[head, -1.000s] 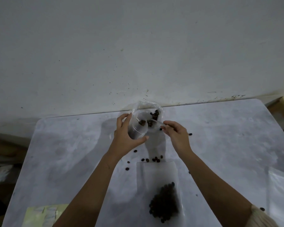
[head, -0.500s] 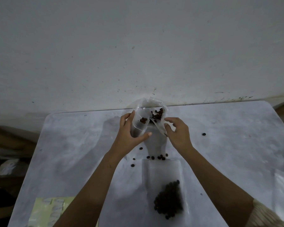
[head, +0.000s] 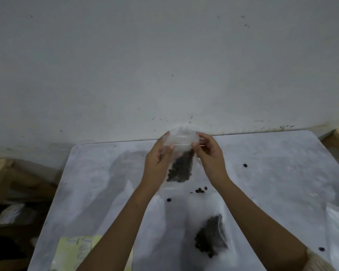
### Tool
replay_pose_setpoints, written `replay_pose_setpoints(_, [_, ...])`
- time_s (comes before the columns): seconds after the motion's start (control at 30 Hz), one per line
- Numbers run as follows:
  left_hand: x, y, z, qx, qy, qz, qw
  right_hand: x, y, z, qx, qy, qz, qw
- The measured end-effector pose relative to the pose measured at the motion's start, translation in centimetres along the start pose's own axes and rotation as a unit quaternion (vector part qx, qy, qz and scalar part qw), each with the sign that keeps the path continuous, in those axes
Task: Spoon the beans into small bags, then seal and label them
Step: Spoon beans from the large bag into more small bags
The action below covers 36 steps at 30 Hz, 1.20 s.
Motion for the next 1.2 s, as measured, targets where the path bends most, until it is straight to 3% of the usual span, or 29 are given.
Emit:
replay_pose_setpoints(0.1, [0.1, 0.2, -0.5, -0.105, 0.002, -0.081, 0.991, 0.5, 0.0, -1.0, 0.012, 0.015, -0.014, 1.0])
replay_pose_setpoints(0.2, [-0.1, 0.1, -1.0, -0.135, 0.007, -0.077, 0.988, 0.7, -0.1, -1.7, 0.003, 0.007, -0.021, 1.0])
replay_pose_setpoints(0.43, [0.5, -0.8, -1.7, -0.098, 0.008, -0.063, 0.993, 1.4, 0.9, -3.3, 0.002, 0.003, -0.036, 0.999])
replay_pose_setpoints(0.57, [0.2, -1.5, -2.1, -0.027, 0.017, -0.07, 0.997, 2.2, 1.3, -3.9, 0.024, -0.042, -0.016, 0.999])
replay_pose_setpoints(0.7, [0.0, -2.2, -2.2, 0.029, 0.001, 0.007, 1.0, 2.6, 2.1, -4.2, -0.022, -0.052, -0.008, 0.998])
replay_pose_setpoints(0.83, [-0.7, -3.5, -2.1, 0.058, -0.004, 0.05, 0.997, 2.8, 3.3, -4.5, 0.008, -0.074, 0.006, 0.997])
replay_pose_setpoints(1.03, [-0.4, -4.8, -1.8, 0.022, 0.1, -0.092, 0.991, 3.0, 7.0, -4.9, 0.067, -0.144, -0.01, 0.987])
replay_pose_setpoints(1.2, [2.6, -6.2, -3.7, 0.035, 0.173, -0.092, 0.98, 1.0, 8.7, -6.4, 0.044, -0.175, -0.093, 0.979])
Point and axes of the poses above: each hand's wrist, its own z-axis towards the middle knuckle, its own y-axis out of the back of the hand, x = y × z, the point moved 1 cm from there along z, towards the middle knuckle, and after that the axes turned 4 degrees about y, right-handed, at the moved point
